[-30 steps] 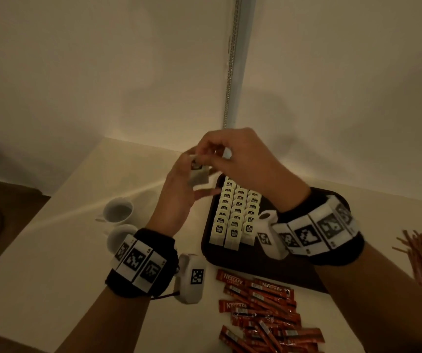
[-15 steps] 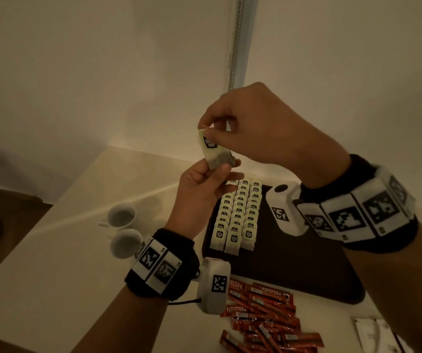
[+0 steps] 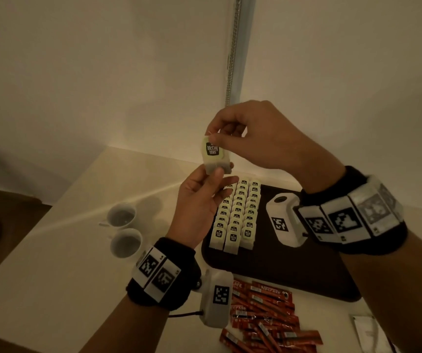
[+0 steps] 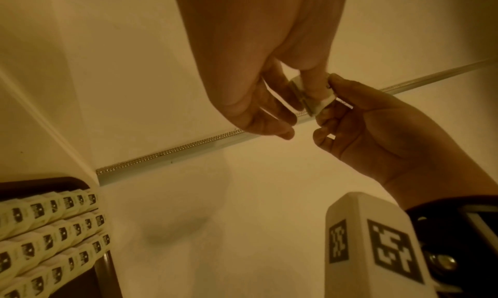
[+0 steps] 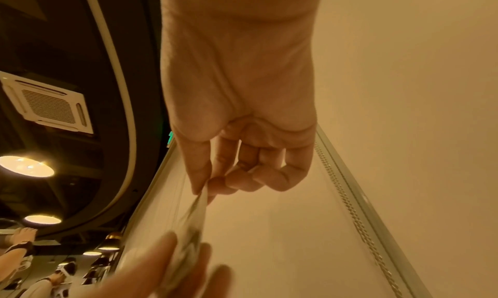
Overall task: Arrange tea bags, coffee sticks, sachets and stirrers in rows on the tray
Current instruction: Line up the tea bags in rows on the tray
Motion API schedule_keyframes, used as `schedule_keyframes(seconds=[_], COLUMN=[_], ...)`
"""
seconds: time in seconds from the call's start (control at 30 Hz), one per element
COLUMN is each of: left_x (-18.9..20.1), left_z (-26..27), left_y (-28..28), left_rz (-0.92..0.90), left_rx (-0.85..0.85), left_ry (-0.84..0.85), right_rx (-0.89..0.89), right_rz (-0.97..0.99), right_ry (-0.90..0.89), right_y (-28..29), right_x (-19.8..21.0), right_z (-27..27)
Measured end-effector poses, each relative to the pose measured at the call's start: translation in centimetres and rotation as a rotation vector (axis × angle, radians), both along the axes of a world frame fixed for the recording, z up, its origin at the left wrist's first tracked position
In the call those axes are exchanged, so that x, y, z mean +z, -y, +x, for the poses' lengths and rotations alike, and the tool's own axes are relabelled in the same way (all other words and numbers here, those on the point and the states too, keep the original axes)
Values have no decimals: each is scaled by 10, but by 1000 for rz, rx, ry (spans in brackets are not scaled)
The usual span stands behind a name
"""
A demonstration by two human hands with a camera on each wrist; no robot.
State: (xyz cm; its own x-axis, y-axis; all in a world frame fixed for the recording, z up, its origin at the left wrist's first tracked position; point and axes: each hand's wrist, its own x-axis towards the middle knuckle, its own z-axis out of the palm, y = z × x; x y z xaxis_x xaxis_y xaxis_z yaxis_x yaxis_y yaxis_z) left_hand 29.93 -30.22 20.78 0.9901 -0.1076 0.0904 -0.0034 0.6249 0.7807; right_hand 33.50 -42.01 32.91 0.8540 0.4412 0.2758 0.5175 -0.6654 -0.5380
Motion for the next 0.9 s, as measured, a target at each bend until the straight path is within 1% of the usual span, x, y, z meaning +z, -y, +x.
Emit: schedule_keyframes(seconds=[0.07, 0.2, 0.3, 0.37, 0.47, 0.57, 0.63, 0.77, 0.83, 0.9], left_x=[-2, -5, -9, -14, -28, -52, -72, -110, -123, -131], left_z=[0, 0, -1, -3, -15, -35, -51, -86, -102, -114], left_y=[-1, 0, 1, -2, -22, -56, -78, -120, -135, -146], left_rz=[17, 102, 147, 211, 403, 694, 804, 896, 940, 976], left_rx=[42, 69, 80, 84, 41, -3, -28, -33, -23, -16], left_ry=[4, 22, 13, 11, 15, 8, -45, -269, -379, -466], right_rx=[-4, -8, -18, -50, -138, -221, -269, -289, -279, -279], right_rz=[52, 139, 203, 239, 237, 183, 102, -71, -112, -106], right_ry=[-30, -53, -33, -25, -99, -238, -341, -530, -631, -731], right_y=[4, 9, 15, 22, 42, 66, 81, 93, 95, 95], right_x=[-6, -20, -32, -42, -71, -115, -148, -210, -235, -256], right_z=[0, 1, 0, -2, -5, -8, -11, -17, -18, -19])
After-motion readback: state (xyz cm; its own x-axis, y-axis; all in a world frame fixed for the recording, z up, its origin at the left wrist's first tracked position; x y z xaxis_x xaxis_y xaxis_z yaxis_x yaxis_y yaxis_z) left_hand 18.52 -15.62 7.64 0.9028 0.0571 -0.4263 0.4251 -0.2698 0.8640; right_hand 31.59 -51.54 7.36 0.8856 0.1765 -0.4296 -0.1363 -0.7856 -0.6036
